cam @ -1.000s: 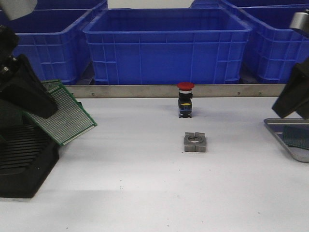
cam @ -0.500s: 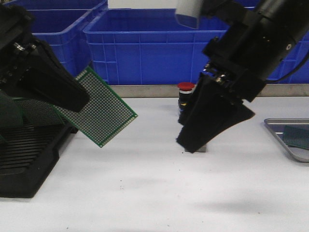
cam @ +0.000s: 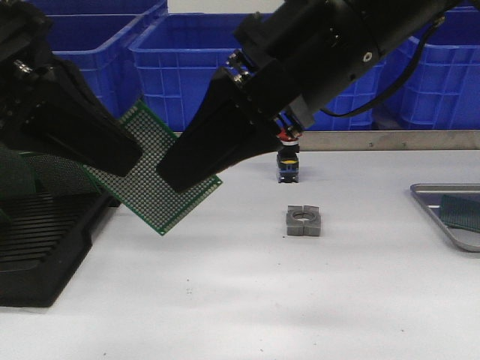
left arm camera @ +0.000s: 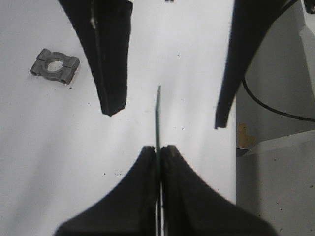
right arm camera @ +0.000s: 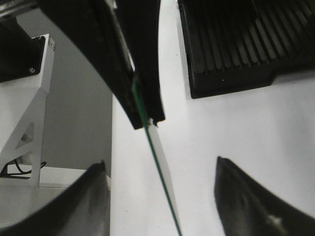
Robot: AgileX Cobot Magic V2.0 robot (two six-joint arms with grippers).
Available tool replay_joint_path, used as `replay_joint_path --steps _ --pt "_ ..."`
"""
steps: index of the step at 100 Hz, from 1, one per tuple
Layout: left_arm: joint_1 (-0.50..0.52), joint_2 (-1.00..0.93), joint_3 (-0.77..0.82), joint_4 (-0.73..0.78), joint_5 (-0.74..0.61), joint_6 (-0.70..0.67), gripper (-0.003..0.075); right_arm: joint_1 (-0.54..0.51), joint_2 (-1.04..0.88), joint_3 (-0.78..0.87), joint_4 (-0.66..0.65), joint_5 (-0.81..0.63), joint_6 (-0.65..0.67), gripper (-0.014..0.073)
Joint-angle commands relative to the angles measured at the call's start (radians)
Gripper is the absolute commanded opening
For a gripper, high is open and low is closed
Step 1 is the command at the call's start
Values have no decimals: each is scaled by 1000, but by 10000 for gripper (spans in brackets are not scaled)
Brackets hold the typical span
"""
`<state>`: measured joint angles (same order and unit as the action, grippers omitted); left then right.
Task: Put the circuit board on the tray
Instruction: 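Take the second board from the left gripper with the right gripper, then carry the second board with the right gripper and release it on the tray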
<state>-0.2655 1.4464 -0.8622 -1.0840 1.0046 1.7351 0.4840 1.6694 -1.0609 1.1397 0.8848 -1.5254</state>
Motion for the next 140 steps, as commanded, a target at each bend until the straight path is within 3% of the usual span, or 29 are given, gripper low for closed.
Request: replay_joint_path --steps 1,14,19,30,36,47,58,74,91,108,140 --pt "-9 -38 -21 -63 29 1 -20 0 -38 -29 68 20 -16 304" --pt "-9 -38 -21 -65 29 1 -20 0 -38 -29 68 42 -16 -4" --pt "-9 -38 -21 -67 29 1 -18 0 -38 -29 68 49 -15 -74" --pt "-9 -38 -21 -90 27 1 42 0 -38 -29 68 54 -15 -69" --pt "-9 -38 -21 -110 27 1 122 0 -38 -29 68 57 -11 -69" --pt "-9 -38 -21 -156 13 1 340 0 -38 -25 66 61 58 -69" --pt "-9 -38 -21 -168 -7 1 448 -1 -38 -25 30 61 204 -69" --pt "-9 -38 -21 -168 -17 1 452 -4 -38 -23 -112 65 378 -69" --pt "-9 -38 -21 -168 -19 1 452 -82 -38 -22 -140 62 560 -69" --pt "-9 -38 -21 -168 -19 1 452 -256 -38 -22 -140 50 689 -69" --pt "-9 -38 -21 -168 -19 1 452 -628 -38 -22 -140 41 723 -67"
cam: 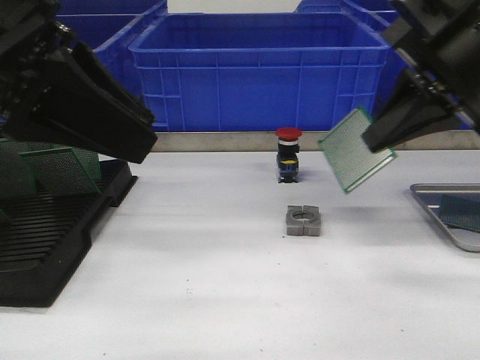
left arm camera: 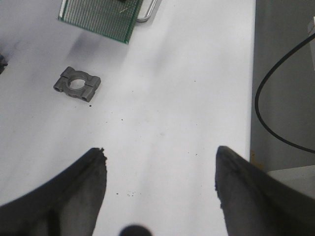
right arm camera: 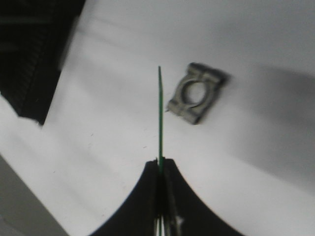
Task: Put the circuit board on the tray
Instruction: 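Carry the second board with the right gripper and release it on the tray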
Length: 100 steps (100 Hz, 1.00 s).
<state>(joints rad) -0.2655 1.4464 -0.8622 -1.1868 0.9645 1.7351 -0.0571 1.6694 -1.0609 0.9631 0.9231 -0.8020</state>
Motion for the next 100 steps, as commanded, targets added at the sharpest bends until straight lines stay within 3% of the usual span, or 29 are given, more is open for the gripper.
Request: replay_joint_path --steps 1,19,36,74,81,92,100 --pt "-9 -38 -21 -66 21 1 452 -95 -38 -22 37 1 0 -67" --pt "-9 -32 -21 -66 21 1 452 -263 -33 -20 36 -52 0 -67" --pt "-9 -26 -21 -70 21 1 452 -351 15 -14 22 -89 0 -67" --pt "-9 -26 -21 -72 21 1 452 -418 75 -12 -37 -102 -2 -54" --pt "-9 -26 -21 -72 15 1 452 -418 75 -12 -54 -102 -15 30" --pt "-9 -26 -21 -72 13 1 452 -418 73 -13 -57 -110 -16 283" --pt "-9 -26 -21 -72 13 -1 452 -418 67 -13 -57 -119 -16 377"
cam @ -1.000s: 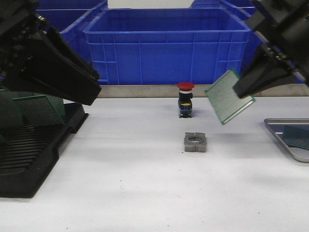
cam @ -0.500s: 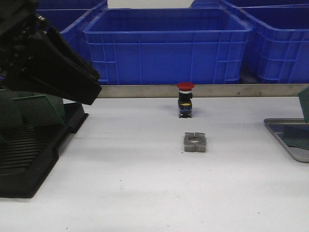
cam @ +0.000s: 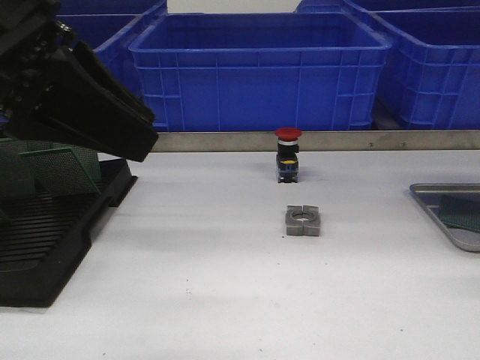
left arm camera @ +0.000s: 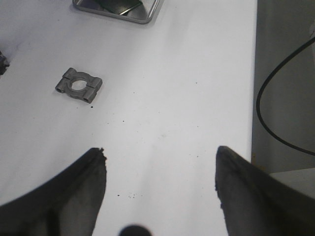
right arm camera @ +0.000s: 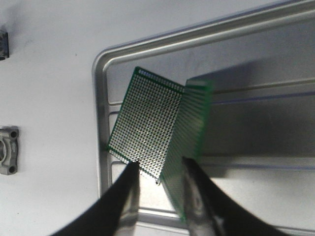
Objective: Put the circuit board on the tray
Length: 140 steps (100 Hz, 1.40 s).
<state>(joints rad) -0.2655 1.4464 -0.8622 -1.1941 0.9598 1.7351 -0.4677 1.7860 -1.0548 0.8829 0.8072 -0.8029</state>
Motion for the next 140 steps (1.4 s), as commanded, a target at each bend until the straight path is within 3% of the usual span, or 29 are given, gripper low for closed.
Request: replay_joint_path --steps 1,21,34,41,53,55,84,114,140 --pt "-9 -26 -21 -65 18 -1 452 -7 -50 -19 24 -4 -15 381" --pt "-9 -26 -21 -65 18 -1 440 -7 -111 -19 19 -34 -16 379" --pt "-9 -26 -21 -67 18 -1 326 -7 -174 -19 19 -33 -34 358" --pt "-7 -26 -21 -67 9 -1 208 -3 -211 -17 19 -30 -57 263" --pt "-3 -34 -21 -67 4 -4 -20 7 -272 -4 19 -32 -86 -20" --pt "-3 -34 -21 -67 2 -4 -19 10 -282 0 19 -30 -97 -74" --pt "46 -64 -21 -72 -82 -156 -20 169 -413 101 25 -141 -154 -61" --pt "117 -266 15 -65 -434 -361 -20 360 -612 300 68 -439 -151 -61" --pt "125 -548 198 -150 -707 -378 -20 490 -821 455 80 -646 -159 -61"
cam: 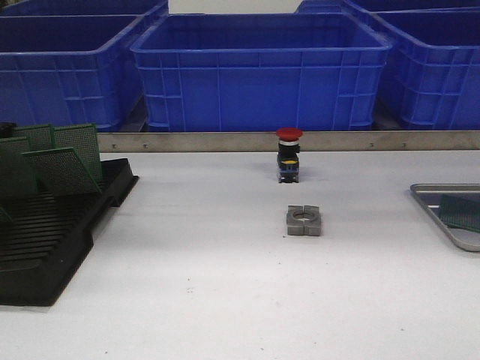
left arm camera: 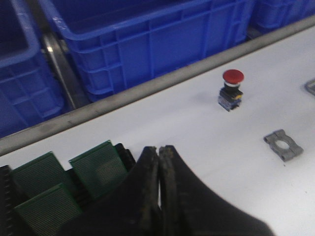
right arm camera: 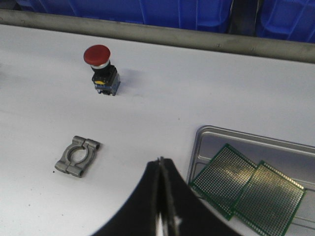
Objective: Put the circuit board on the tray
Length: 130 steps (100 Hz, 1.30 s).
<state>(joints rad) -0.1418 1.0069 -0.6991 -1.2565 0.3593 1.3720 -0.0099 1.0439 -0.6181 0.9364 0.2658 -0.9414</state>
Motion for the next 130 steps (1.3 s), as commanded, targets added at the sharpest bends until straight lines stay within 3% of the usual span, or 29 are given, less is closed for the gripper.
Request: replay_joint_path --steps 1,24,73,98,130 --pt "1 -116 40 -93 -120 -15 -20 35 -92 22 26 -108 -20 -61" --pt "1 -363 207 -193 -285 -15 -20 58 -330 151 26 -185 -24 -61" --pt "1 -784 460 -193 -182 -8 -20 58 -815 347 26 -102 -24 -61" --pt "1 -856 478 -193 -184 -8 -20 58 -890 353 26 -10 -24 -61" --pt "1 -856 478 -193 -184 -8 -20 58 -890 353 26 8 -24 -61"
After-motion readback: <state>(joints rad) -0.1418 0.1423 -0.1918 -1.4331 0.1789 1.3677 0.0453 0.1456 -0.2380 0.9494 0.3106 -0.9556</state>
